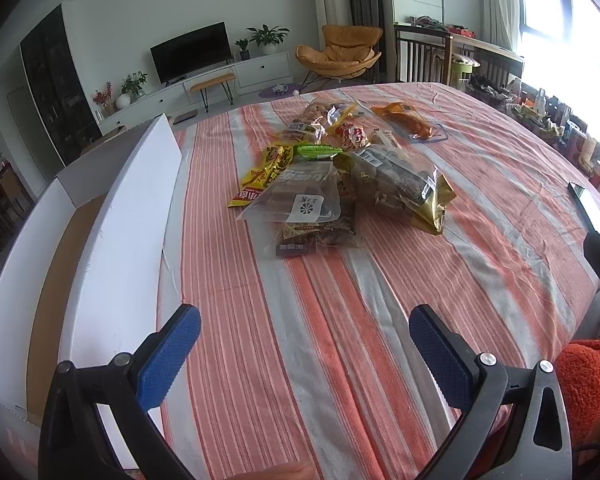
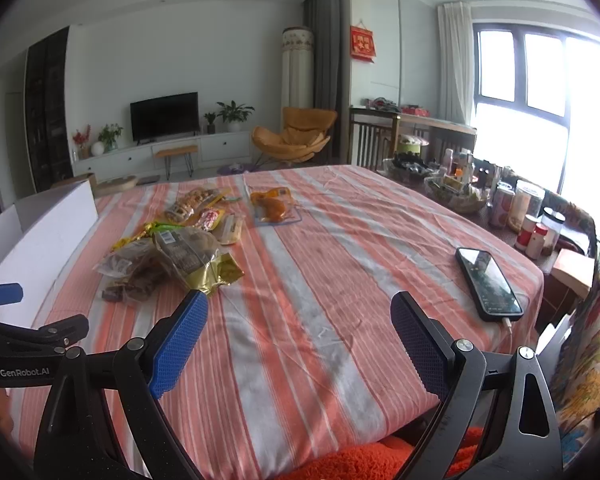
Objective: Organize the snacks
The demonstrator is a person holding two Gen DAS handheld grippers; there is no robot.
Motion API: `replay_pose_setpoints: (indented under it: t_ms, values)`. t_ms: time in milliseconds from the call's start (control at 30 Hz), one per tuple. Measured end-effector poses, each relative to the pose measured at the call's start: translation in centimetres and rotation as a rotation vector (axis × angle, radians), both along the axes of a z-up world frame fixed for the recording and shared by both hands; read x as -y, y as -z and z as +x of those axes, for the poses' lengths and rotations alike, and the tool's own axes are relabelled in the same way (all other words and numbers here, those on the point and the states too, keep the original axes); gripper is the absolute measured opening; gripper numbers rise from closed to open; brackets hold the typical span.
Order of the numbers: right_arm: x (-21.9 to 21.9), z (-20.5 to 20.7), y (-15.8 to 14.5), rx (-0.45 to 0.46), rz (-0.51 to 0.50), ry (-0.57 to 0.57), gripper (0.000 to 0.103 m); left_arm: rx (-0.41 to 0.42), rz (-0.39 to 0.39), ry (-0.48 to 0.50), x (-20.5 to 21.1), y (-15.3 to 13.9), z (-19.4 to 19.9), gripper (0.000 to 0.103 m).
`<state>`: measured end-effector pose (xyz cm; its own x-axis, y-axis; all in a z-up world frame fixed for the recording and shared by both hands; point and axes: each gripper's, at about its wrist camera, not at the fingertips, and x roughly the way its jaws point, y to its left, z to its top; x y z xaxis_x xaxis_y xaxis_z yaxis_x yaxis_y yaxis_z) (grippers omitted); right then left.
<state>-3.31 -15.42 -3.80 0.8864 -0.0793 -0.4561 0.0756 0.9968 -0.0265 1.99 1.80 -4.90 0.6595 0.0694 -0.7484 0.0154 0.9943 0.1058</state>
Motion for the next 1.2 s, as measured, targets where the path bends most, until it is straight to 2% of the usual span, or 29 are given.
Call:
replay_pose_setpoints:
  t_ms: [233, 367, 533, 633, 767, 867, 1033, 1100, 1200]
  values:
    - [0.0, 0.0, 0.3, -0.006, 0.001, -0.001, 0.095, -0.029, -0.015, 0.006, -0.1, 0.8, 0.4, 0.103]
    - [0.1, 0.1, 0.7, -0.024, 0.002, -0.004, 0.095, -0.130, -0.072, 0.052, -0.2, 3.3, 2.6, 0.103]
    - [0.0, 0.1, 0.7, -0.022, -0.004, -0.009, 0.095, -0.194, -0.057, 0.039, -0.6, 6.2, 4.9, 0.103]
    - [0.1, 0.2, 0.7, -0.031, 0.002, -0.019, 0.095, -0.205, -0.047, 0.037, -0.7, 7.2, 5.7, 0.103]
    - [0.3, 0.7, 0.9, -0.066, 0.019, -0.027, 0.095, -0.190, -0.106, 0.037, -1.6, 7.6, 6.2, 0.103]
    - [0.6, 1.2, 1.1, -0.096, 0.043, -0.043, 0.095, -0.162, -0.108, 0.046, -1.8, 7.7, 6.2, 0.103]
    - [1.2, 4.6, 0.6, -0.177, 0.145, -0.181, 0.095, -0.130, -0.111, 0.050, -1.9, 7.6, 5.9, 0.103]
    - [0.3, 7.7, 0.1, -0.237, 0.129, -0.249, 0.095, -0.128, -0.111, 0.049, -1.9, 7.5, 6.0, 0.103]
    - [-2.7, 13.8, 0.5, -0.385, 0.076, -0.422, 0.095, -0.121, -0.112, 0.041, -2.0, 7.5, 5.9, 0.103]
